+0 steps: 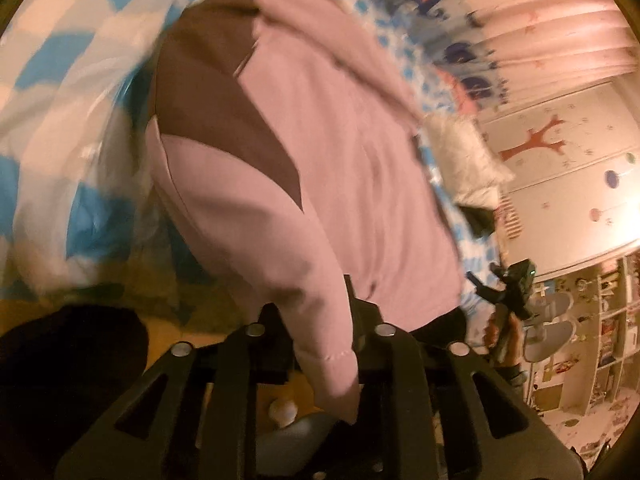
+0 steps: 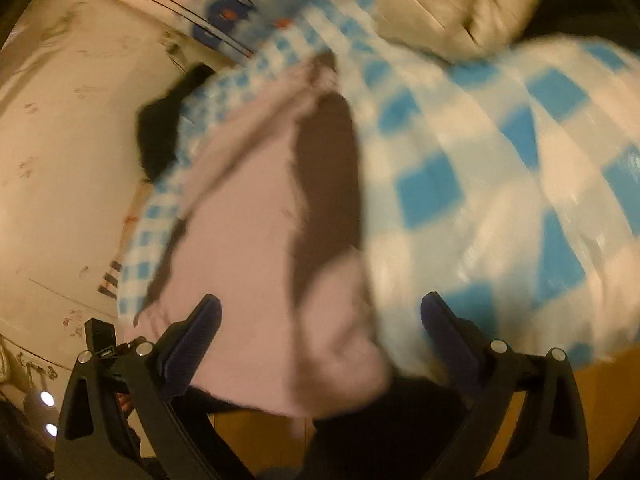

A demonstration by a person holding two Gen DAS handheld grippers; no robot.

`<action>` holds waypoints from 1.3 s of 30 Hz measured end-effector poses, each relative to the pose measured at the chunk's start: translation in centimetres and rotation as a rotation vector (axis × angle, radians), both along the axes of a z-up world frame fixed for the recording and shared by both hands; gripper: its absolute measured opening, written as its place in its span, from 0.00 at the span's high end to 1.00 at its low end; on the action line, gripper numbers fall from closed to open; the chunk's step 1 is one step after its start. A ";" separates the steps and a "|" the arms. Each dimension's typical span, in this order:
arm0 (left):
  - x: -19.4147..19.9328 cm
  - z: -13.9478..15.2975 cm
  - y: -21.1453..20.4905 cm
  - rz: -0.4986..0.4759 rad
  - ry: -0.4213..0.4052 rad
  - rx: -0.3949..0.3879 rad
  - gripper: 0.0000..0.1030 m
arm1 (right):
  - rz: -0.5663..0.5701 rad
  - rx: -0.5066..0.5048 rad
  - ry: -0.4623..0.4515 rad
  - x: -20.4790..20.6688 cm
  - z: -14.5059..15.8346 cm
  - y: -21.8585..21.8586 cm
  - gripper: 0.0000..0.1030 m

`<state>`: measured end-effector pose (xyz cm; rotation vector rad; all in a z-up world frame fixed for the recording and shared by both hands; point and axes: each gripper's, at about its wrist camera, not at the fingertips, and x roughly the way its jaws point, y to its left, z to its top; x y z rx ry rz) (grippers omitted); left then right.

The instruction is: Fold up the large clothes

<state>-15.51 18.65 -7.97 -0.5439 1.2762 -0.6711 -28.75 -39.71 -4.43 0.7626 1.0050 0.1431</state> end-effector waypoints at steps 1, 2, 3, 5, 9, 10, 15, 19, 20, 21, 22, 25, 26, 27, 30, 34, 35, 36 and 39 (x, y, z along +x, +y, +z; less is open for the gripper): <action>-0.1 -0.7 0.1 0.007 0.019 0.019 0.60 | 0.034 0.028 0.012 0.1 -0.4 -0.2 0.07; -0.2 -1.6 0.2 0.023 0.039 0.041 0.51 | 0.084 0.055 0.026 0.3 -1.0 0.0 0.07; -0.3 -2.3 0.4 0.042 0.047 0.059 0.38 | 0.116 0.061 0.037 0.6 -1.3 0.4 0.07; -0.4 -3.7 0.6 0.064 0.058 0.097 0.31 | 0.165 0.070 0.057 1.0 -1.8 1.4 0.07; 0.0 -7.0 0.8 0.134 0.119 0.147 0.23 | 0.276 0.078 0.094 2.0 -2.4 4.2 0.07; 0.1 -7.5 0.7 0.145 0.126 0.131 0.25 | 0.297 0.075 0.102 2.6 -2.6 4.8 0.07; 0.1 -5.7 0.0 0.128 0.089 0.015 0.87 | 0.387 0.003 0.167 4.2 -3.7 7.0 0.07; 0.0 -1.9 -0.3 0.100 0.024 -0.045 0.90 | 0.461 -0.017 0.170 4.8 -3.9 7.9 0.08; 0.1 -0.9 -0.5 0.085 0.001 -0.047 0.90 | 0.465 -0.072 0.186 5.0 -4.0 8.0 0.09; 0.2 -0.4 -0.7 0.071 -0.008 -0.040 0.90 | 0.472 -0.098 0.210 5.2 -4.6 8.0 0.09; 0.4 -0.4 -0.9 0.053 -0.007 -0.025 0.88 | 0.483 -0.082 0.221 5.2 -5.0 8.1 0.09; 1.4 -2.6 -1.3 0.041 0.061 0.045 0.79 | 0.525 -0.071 0.217 5.1 -5.6 8.9 0.26; 1.4 -3.4 -1.1 0.044 0.083 0.059 0.73 | 0.532 -0.064 0.204 5.0 -5.5 9.1 0.44; 1.5 -4.5 -1.0 0.059 0.104 0.072 0.65 | 0.529 -0.047 0.187 4.8 -5.3 9.1 0.61; 1.1 -5.6 -0.1 0.101 0.111 0.032 0.85 | 0.506 -0.024 0.133 4.1 -3.7 9.4 0.69; 0.7 -0.6 -0.1 0.101 0.008 -0.062 0.91 | 0.461 0.089 -0.027 4.0 0.3 9.2 0.72; 0.8 0.8 0.0 0.101 -0.021 -0.085 0.91 | 0.442 0.120 -0.067 4.2 1.2 9.0 0.73; 1.0 3.1 -0.1 0.106 -0.063 -0.120 0.91 | 0.415 0.167 -0.115 4.5 2.2 8.6 0.73; 1.9 7.1 0.0 0.110 -0.139 -0.179 0.92 | 0.383 0.260 -0.180 5.3 3.1 7.4 0.73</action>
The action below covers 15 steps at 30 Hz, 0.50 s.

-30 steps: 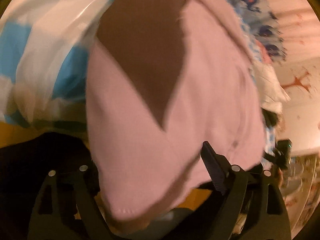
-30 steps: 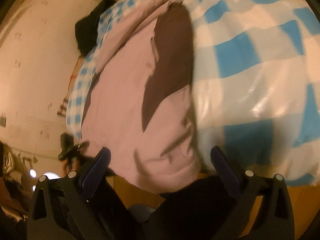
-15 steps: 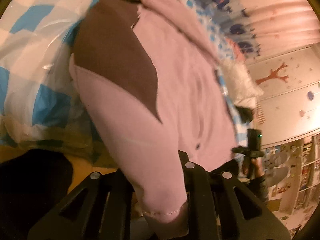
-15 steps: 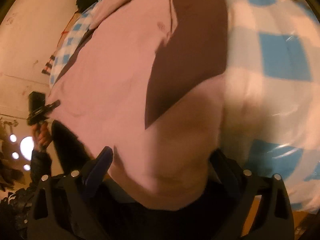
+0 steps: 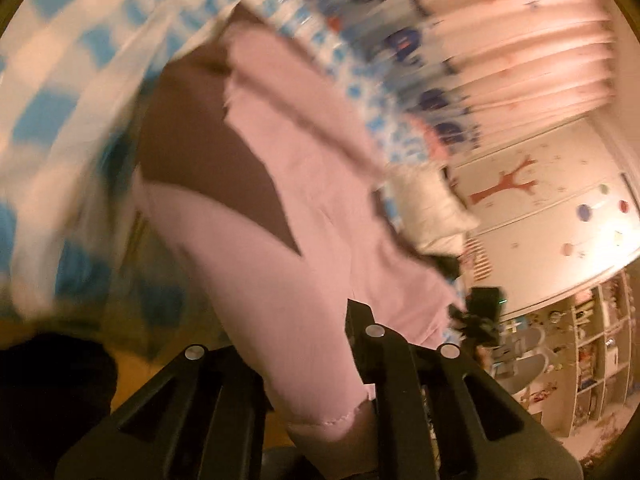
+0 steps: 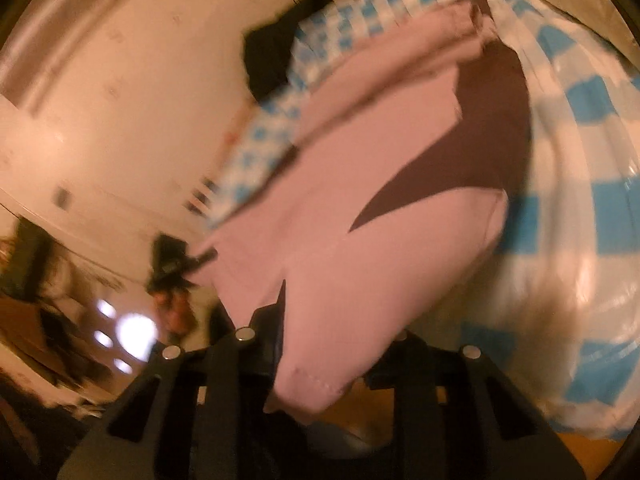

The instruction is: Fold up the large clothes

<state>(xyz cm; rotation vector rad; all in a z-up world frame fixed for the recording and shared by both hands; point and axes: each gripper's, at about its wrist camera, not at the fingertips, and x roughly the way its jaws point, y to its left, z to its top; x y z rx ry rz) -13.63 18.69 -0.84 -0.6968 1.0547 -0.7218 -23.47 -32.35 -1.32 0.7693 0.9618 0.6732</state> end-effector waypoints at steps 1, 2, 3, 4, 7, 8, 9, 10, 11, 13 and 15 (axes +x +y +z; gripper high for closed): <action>0.3 0.6 0.0 0.000 -0.007 -0.004 0.91 | -0.001 0.020 0.004 0.2 -0.1 -0.5 0.73; 0.7 1.1 -0.1 -0.001 -0.013 0.000 0.91 | 0.004 0.034 0.011 0.2 -0.4 -1.0 0.73; 1.0 1.2 0.1 -0.003 -0.011 0.006 0.91 | 0.017 0.038 0.027 0.6 -0.9 -1.1 0.73; 1.1 0.9 0.3 -0.003 -0.001 0.009 0.91 | 0.029 0.036 0.043 0.7 -1.4 -1.2 0.73; 1.2 -1.4 0.7 -0.026 0.059 0.050 0.91 | 0.059 0.030 0.115 0.1 -3.8 -1.3 0.64; 0.9 -2.6 0.5 -0.049 0.084 0.070 0.91 | 0.070 0.002 0.145 -0.2 -4.8 -1.2 0.58; 0.7 -3.8 0.3 -0.060 0.104 0.084 0.90 | 0.075 -0.010 0.163 -0.4 -5.4 -1.4 0.53; 0.3 -4.9 0.5 -0.066 0.121 0.095 0.89 | 0.076 -0.016 0.185 -0.4 -6.2 -1.4 0.51; -0.2 -6.2 0.8 -0.067 0.147 0.108 0.87 | 0.068 -0.012 0.205 -0.3 -7.0 -1.6 0.47; -0.7 -8.2 1.1 -0.047 0.193 0.124 0.73 | 0.054 0.021 0.222 -0.1 -8.2 -2.0 0.46; -1.1 -10.5 1.6 -0.011 0.256 0.155 0.53 | 0.064 0.021 0.207 0.0 -8.2 -1.7 0.48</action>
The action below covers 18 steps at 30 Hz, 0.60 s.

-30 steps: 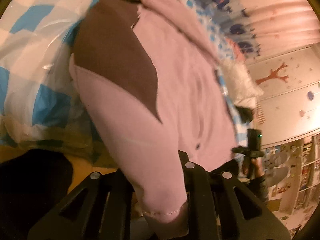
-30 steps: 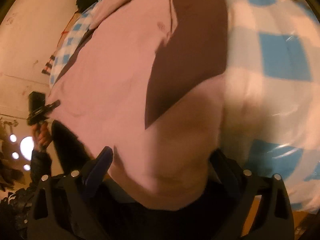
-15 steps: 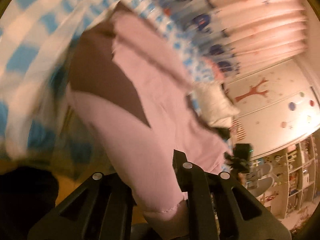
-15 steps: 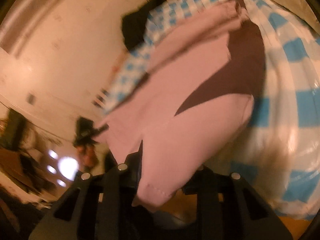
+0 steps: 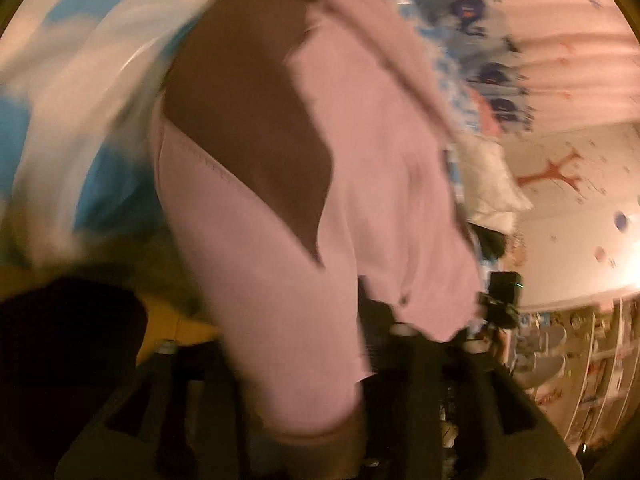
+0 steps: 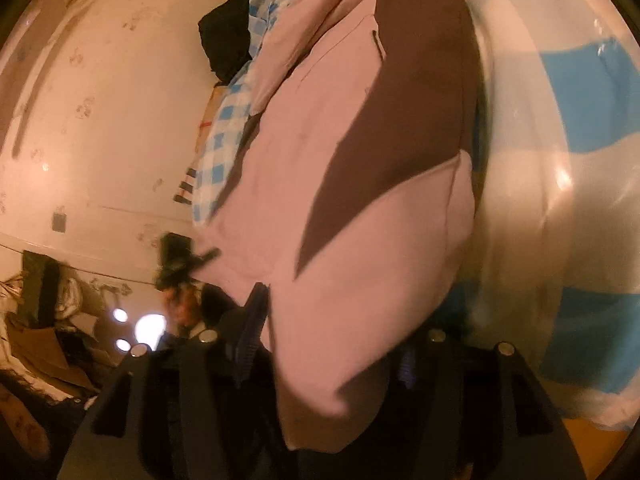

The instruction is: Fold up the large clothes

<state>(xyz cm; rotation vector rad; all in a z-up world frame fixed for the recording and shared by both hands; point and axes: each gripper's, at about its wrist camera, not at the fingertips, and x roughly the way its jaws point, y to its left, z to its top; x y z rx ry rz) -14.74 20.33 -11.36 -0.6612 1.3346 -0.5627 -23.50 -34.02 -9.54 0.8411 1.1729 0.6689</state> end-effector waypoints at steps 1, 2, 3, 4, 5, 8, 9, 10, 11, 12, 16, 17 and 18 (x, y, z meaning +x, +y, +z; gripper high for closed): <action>-0.1 -1.2 0.3 0.034 0.029 0.024 0.46 | 0.002 -0.002 -0.016 0.0 0.2 0.4 0.51; -0.2 -2.0 0.5 0.055 0.045 0.029 0.45 | 0.000 -0.001 -0.028 -0.1 0.3 0.7 0.63; -0.3 -2.7 0.6 0.071 0.060 0.025 0.46 | -0.012 0.000 -0.043 -0.2 0.5 1.0 0.67; -0.7 -3.0 0.7 0.079 0.054 0.020 0.59 | -0.030 0.000 -0.059 -0.3 0.9 1.3 0.69; -0.9 -2.6 0.6 0.080 0.023 0.011 0.76 | -0.042 0.005 -0.076 -0.5 1.3 1.4 0.72; -1.7 0.3 0.1 0.081 -0.075 -0.011 0.90 | -0.106 0.053 -0.155 -1.1 3.2 1.7 0.74; -2.0 1.7 0.0 0.086 -0.111 -0.020 0.91 | -0.133 0.085 -0.194 -1.4 4.0 1.7 0.75; -2.2 3.2 0.2 0.095 -0.146 -0.039 0.91 | -0.158 0.121 -0.229 -1.8 4.8 1.8 0.75; -2.7 5.3 0.4 0.103 -0.195 -0.059 0.92 | -0.168 0.137 -0.249 -2.0 5.3 1.7 0.75; -3.2 7.4 0.6 0.110 -0.240 -0.077 0.92 | -0.181 0.165 -0.291 -2.6 6.3 1.8 0.75; -5.6 14.4 1.4 0.084 -0.376 -0.134 0.92 | -0.195 0.232 -0.387 -5.8 9.2 1.3 0.76; -6.7 16.4 1.7 0.071 -0.415 -0.146 0.92 | -0.198 0.249 -0.410 -7.3 9.9 0.9 0.76; -7.8 17.8 1.9 0.062 -0.442 -0.159 0.92 | -0.204 0.257 -0.423 -8.3 10.4 0.6 0.76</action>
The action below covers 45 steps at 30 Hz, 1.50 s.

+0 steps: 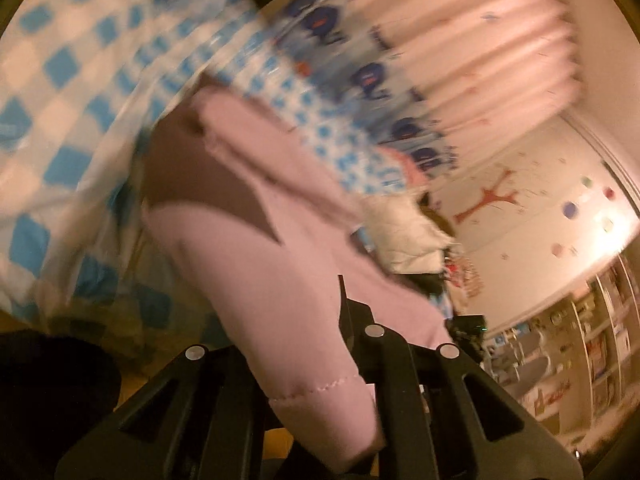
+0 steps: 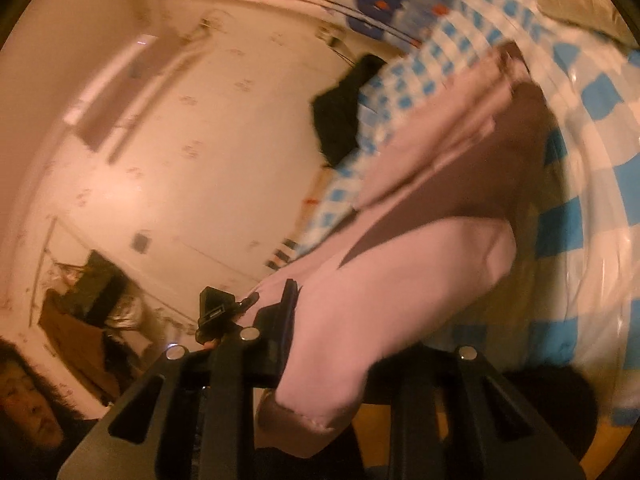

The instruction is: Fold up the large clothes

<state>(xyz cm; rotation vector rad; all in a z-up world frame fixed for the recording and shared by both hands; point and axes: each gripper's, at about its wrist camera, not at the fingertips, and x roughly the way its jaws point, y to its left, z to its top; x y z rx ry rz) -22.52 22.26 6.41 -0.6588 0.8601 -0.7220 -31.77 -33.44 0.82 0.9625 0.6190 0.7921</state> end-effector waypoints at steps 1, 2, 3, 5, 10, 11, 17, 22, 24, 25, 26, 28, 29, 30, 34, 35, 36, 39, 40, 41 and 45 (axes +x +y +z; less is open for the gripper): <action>-0.7 0.9 0.1 -0.005 -0.015 -0.009 0.92 | -0.008 0.016 -0.014 -1.5 0.5 -0.4 0.76; -2.0 2.0 0.7 -0.013 -0.033 -0.024 0.92 | -0.013 0.024 -0.022 -2.4 0.7 -0.5 0.76; -3.0 2.5 1.1 -0.018 -0.042 -0.037 0.92 | -0.018 0.039 -0.036 -3.8 1.1 -0.7 0.76; -5.5 3.2 1.7 -0.026 -0.049 -0.069 0.92 | -0.021 0.065 -0.060 -6.5 1.7 -0.4 0.76; -11.0 2.1 3.3 -0.027 -0.040 -0.099 0.92 | -0.012 0.123 -0.080 -10.9 0.6 1.0 0.76; -11.4 0.9 3.9 -0.020 -0.015 -0.100 0.92 | -0.006 0.125 -0.063 -11.2 -0.4 1.4 0.76; -9.9 -4.8 5.2 0.028 0.108 -0.151 0.92 | 0.007 0.194 -0.050 -9.6 -2.4 2.2 0.75; -7.8 -1.3 4.5 0.027 -0.005 -0.176 0.91 | -0.006 0.206 -0.138 -6.4 0.7 1.3 0.75; -5.7 0.6 3.8 0.031 -0.047 -0.191 0.91 | -0.016 0.208 -0.169 -4.3 2.3 1.0 0.75; -4.6 1.3 3.6 0.031 -0.063 -0.198 0.91 | -0.021 0.212 -0.177 -3.4 2.8 0.9 0.75; -3.5 2.0 3.3 0.034 -0.078 -0.207 0.91 | -0.028 0.215 -0.185 -1.9 3.5 0.6 0.75; -1.3 2.8 2.8 0.041 -0.091 -0.226 0.91 | -0.043 0.218 -0.190 0.1 4.3 0.3 0.75; 0.6 3.3 2.5 0.048 -0.097 -0.233 0.91 | -0.055 0.218 -0.190 1.6 4.7 0.0 0.75; 1.9 3.5 2.3 0.052 -0.099 -0.243 0.91 | -0.063 0.218 -0.187 2.5 5.0 -0.2 0.75; 7.2 4.2 1.1 0.062 -0.093 -0.266 0.91 | -0.103 0.221 -0.159 7.7 5.5 -1.3 0.75; 9.0 4.4 0.7 0.066 -0.091 -0.265 0.91 | -0.109 0.223 -0.151 8.8 5.5 -1.5 0.75; 10.5 4.4 0.2 0.070 -0.088 -0.263 0.91 | -0.124 0.224 -0.135 10.4 5.4 -1.9 0.75; 14.7 4.3 -1.0 0.080 -0.073 -0.259 0.91 | -0.159 0.227 -0.092 14.3 4.9 -2.7 0.75; 16.2 4.2 -1.4 0.085 -0.068 -0.255 0.91 | -0.173 0.227 -0.073 15.7 4.6 -3.0 0.75; 17.5 4.1 -1.8 0.088 -0.061 -0.254 0.91 | -0.183 0.226 -0.058 16.9 4.3 -3.2 0.75; 22.3 3.3 -3.1 0.104 -0.046 -0.231 0.91 | -0.225 0.224 0.012 21.8 2.3 -4.2 0.75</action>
